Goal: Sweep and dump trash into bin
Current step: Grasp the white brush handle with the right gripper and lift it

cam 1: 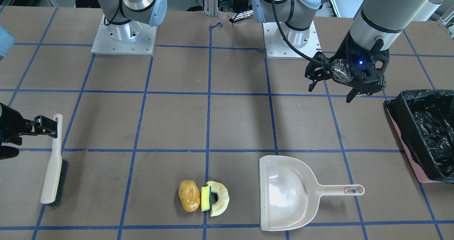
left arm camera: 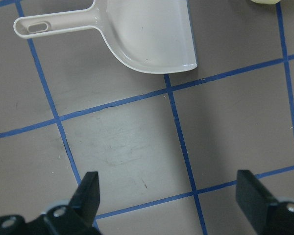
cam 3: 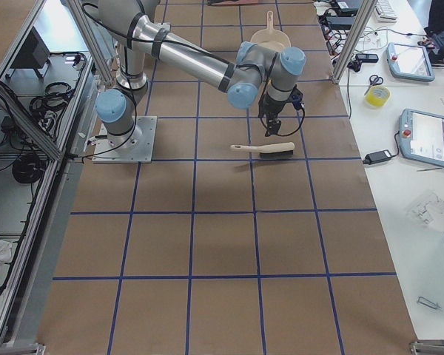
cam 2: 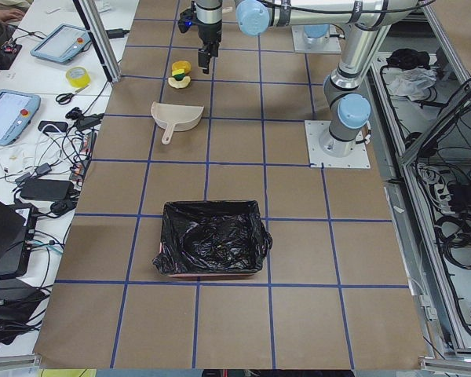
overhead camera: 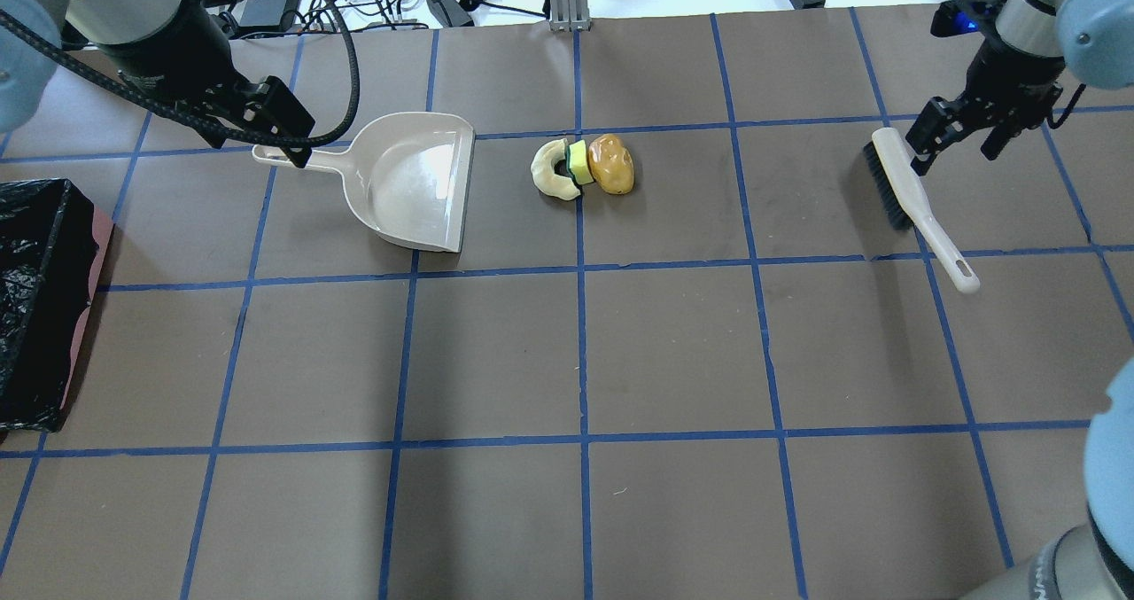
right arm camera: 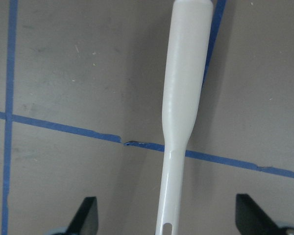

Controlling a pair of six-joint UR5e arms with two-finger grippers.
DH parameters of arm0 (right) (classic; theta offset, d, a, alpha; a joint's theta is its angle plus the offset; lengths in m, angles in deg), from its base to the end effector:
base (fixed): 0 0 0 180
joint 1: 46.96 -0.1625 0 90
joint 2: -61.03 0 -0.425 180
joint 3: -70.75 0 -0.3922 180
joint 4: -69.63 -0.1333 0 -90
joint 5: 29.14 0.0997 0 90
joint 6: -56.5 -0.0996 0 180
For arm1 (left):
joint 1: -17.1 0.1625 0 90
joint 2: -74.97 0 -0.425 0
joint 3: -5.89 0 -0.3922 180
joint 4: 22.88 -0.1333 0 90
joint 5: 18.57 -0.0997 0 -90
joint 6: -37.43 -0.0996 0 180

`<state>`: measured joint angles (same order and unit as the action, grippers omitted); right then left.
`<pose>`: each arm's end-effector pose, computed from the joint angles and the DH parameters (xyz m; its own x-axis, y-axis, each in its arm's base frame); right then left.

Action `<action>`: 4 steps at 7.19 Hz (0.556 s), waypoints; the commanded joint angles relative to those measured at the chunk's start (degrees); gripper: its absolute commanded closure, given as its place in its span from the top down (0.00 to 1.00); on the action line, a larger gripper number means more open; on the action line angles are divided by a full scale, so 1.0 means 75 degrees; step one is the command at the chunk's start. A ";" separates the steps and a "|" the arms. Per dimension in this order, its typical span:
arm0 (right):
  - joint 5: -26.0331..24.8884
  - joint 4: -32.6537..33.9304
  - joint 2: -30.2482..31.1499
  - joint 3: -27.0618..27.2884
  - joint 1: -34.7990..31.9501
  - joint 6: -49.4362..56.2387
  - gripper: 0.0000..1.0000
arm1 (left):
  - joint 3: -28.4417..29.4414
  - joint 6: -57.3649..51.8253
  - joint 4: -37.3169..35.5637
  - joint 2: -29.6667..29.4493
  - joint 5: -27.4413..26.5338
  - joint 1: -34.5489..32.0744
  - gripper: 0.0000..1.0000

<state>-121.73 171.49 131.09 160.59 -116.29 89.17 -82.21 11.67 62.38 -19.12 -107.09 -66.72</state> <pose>-0.0909 -0.6059 0.3170 -0.9774 -0.2083 -0.0367 -0.2114 0.9673 0.1402 -0.0784 -0.5378 0.4764 -0.9419 0.3358 0.0039 0.3351 0.9408 -0.0513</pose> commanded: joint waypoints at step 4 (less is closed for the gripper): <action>-0.0612 0.1969 0.0033 0.2142 0.0267 0.0718 0.96 | 0.0542 -0.4651 -0.1595 -0.2217 0.0037 0.0426 0.99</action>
<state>-124.69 185.29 131.13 175.48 -114.31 93.76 -80.05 -12.61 51.35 -32.28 -106.85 -65.17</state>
